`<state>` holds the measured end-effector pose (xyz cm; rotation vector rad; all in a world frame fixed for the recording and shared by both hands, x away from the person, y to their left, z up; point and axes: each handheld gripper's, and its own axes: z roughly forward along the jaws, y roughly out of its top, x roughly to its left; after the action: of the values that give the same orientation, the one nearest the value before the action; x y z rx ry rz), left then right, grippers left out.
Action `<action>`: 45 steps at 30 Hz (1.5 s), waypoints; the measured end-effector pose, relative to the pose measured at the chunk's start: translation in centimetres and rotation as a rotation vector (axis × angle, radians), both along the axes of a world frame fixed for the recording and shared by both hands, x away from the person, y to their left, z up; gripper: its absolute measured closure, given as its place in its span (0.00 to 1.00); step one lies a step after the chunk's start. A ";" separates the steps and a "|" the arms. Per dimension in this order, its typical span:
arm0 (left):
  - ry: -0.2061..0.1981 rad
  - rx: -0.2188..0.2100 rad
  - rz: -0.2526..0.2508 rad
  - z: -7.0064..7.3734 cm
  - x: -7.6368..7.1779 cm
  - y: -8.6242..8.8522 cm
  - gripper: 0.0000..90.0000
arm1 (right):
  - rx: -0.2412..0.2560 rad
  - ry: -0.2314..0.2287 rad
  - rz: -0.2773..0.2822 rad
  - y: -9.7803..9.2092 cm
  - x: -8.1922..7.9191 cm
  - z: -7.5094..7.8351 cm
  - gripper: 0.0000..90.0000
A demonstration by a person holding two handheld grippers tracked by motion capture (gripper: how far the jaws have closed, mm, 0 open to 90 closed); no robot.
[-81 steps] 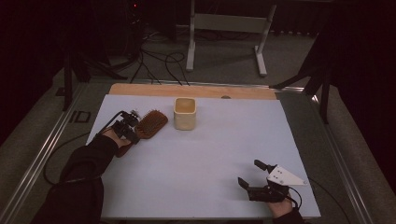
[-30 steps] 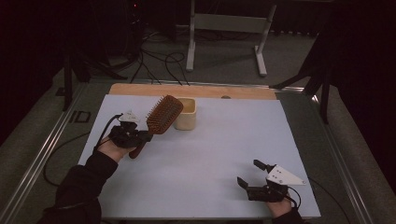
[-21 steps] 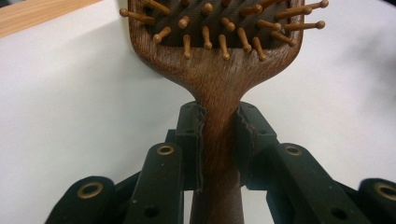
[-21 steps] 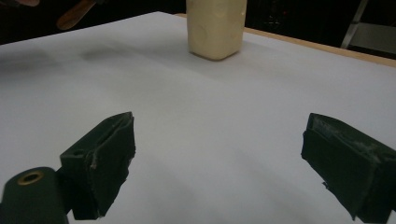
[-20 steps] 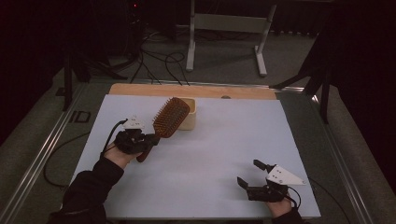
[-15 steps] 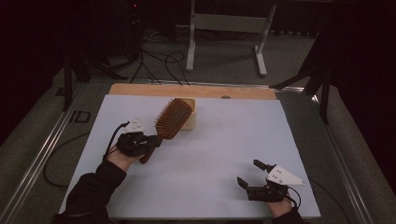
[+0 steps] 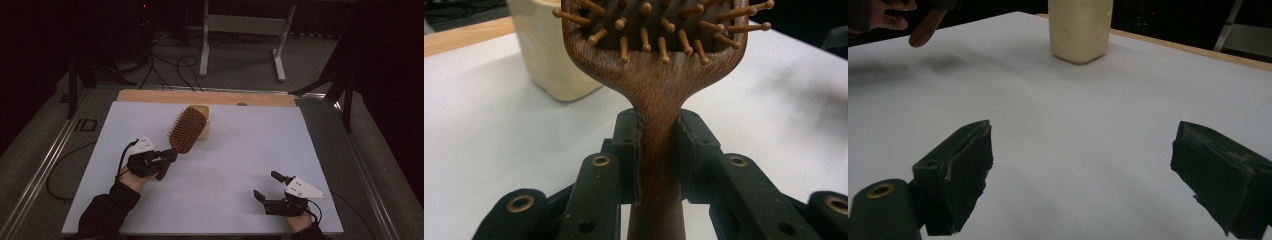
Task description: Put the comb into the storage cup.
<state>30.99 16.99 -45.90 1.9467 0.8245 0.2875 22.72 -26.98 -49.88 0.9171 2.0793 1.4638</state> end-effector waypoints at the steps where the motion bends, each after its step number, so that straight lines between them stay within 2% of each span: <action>1: -0.003 0.001 0.008 -0.1 -0.2 -0.1 0.82 | 0.000 0.001 0.000 0.0 0.0 0.0 0.11; 3: -0.014 0.001 0.003 -0.3 -0.5 -0.2 0.82 | -0.003 0.000 0.000 0.1 0.0 0.0 0.11; 11: -0.046 -0.023 0.041 -0.9 -1.6 0.3 0.82 | 0.002 -0.004 -0.001 0.0 0.0 0.1 0.11; 15: -0.036 -0.032 0.048 -1.4 -1.9 0.8 0.82 | -0.003 -0.004 0.003 0.1 -0.1 0.1 0.11; 19: -0.040 -0.024 0.055 -2.1 -2.1 1.1 0.82 | 0.002 -0.009 -0.001 0.0 -0.1 0.2 0.11; 24: -0.045 -0.033 0.054 -2.2 -2.1 1.3 0.82 | -0.031 -0.014 -0.022 0.2 -0.2 0.4 0.11; 29: -0.049 -0.034 0.048 -2.3 -2.2 1.1 0.82 | -0.020 -0.005 -0.022 0.5 -0.2 0.8 0.11; 37: -0.062 -0.029 0.044 -2.2 -2.2 1.0 0.82 | -0.012 0.002 -0.060 0.8 -0.2 2.5 0.11; 40: -0.064 -0.032 0.044 -2.1 -2.2 1.1 0.82 | 0.000 0.016 -0.062 0.9 -0.2 3.2 0.11; 45: -0.064 -0.034 0.042 -2.1 -2.2 1.1 0.82 | -0.003 0.008 -0.049 1.3 0.1 4.9 0.11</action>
<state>28.80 18.07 -47.99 1.8805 0.8236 0.3570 22.78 -25.71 -44.98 0.9674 2.0495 1.4334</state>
